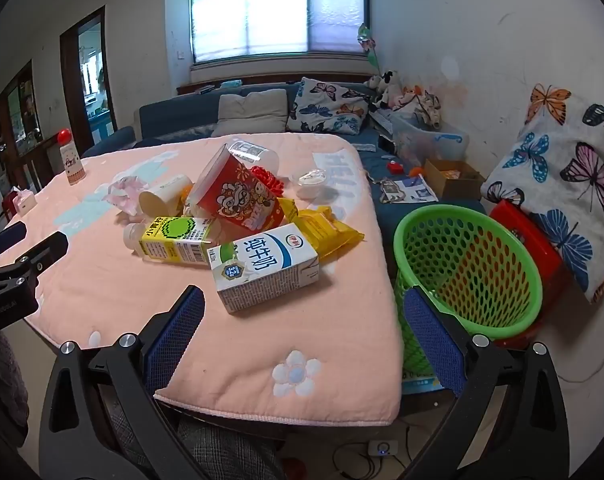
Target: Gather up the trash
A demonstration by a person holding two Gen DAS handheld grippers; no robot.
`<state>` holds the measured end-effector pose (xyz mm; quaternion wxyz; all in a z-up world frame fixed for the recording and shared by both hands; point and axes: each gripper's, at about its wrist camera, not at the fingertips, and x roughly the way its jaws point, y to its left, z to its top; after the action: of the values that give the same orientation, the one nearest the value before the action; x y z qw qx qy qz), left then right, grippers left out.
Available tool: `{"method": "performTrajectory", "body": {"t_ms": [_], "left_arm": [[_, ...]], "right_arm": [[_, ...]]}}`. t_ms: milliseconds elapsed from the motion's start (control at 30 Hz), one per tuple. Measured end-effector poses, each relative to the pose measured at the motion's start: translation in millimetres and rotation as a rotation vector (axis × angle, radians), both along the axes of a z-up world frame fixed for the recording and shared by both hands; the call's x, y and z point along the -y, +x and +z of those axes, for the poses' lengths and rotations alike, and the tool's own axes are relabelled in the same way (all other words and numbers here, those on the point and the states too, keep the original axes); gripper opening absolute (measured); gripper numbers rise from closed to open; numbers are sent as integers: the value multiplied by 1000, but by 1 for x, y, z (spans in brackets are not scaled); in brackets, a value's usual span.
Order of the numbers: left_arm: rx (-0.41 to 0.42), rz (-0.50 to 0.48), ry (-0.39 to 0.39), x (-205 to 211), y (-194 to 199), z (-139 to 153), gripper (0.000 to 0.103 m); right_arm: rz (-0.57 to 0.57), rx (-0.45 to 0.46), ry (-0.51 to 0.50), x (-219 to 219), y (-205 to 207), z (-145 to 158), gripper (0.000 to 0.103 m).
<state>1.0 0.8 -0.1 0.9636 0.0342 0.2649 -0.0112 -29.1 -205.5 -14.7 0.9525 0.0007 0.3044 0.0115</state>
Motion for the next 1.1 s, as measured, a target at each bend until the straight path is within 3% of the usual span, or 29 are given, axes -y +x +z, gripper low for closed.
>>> {"method": "performTrajectory", "body": {"t_ms": [1100], "left_arm": [[-1,-4,-2,3,0,0,96]], "right_arm": [[2,0,4,-1,0,4,99]]}}
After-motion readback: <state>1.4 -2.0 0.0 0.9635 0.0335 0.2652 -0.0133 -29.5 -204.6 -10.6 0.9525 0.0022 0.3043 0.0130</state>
